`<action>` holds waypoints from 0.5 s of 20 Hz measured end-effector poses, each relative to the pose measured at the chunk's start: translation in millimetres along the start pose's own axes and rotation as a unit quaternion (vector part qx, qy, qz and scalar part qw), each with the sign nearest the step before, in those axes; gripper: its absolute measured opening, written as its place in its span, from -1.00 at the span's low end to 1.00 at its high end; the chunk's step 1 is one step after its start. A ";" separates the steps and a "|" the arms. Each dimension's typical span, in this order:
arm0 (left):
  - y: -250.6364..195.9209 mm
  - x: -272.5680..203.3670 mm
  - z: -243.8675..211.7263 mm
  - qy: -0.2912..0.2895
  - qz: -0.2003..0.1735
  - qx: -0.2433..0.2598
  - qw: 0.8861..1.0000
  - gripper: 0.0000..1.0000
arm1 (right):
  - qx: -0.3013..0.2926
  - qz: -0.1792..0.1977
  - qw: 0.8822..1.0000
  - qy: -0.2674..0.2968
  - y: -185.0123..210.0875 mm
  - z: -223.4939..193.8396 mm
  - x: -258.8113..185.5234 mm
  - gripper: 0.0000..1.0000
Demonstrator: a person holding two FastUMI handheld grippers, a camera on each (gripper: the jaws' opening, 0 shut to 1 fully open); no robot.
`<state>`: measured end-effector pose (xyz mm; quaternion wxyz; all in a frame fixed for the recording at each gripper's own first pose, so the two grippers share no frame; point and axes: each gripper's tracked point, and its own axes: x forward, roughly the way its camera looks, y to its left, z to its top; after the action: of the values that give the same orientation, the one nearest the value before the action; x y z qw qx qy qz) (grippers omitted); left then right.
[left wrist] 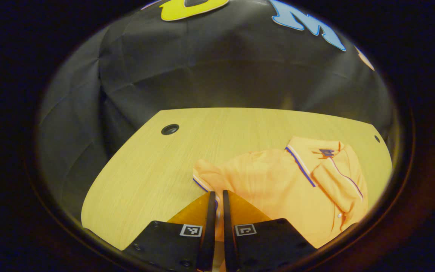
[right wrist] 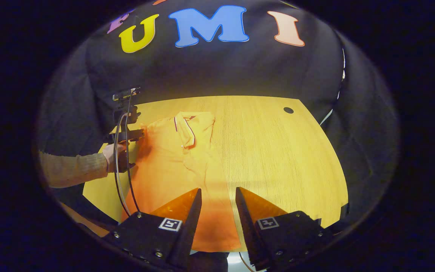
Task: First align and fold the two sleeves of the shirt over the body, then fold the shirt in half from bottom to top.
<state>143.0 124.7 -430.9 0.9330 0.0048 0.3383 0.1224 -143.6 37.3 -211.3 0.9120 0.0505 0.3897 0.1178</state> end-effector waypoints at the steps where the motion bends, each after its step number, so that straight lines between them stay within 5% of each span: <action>1: -12.6 -2.1 4.7 -0.005 -0.012 0.004 1.000 -0.65 | 0.001 0.001 1.000 0.000 -0.8 -0.9 0.3 0.16; 10: -129.8 -32.9 24.8 -0.031 -0.118 0.084 0.989 -0.66 | 0.011 -0.006 1.000 -0.002 -8.0 -9.5 -5.8 0.16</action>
<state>163.5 -7.0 -403.0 0.9474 0.0467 0.3161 -0.0177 -152.9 28.1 -215.2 0.9127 0.0585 0.3897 0.1078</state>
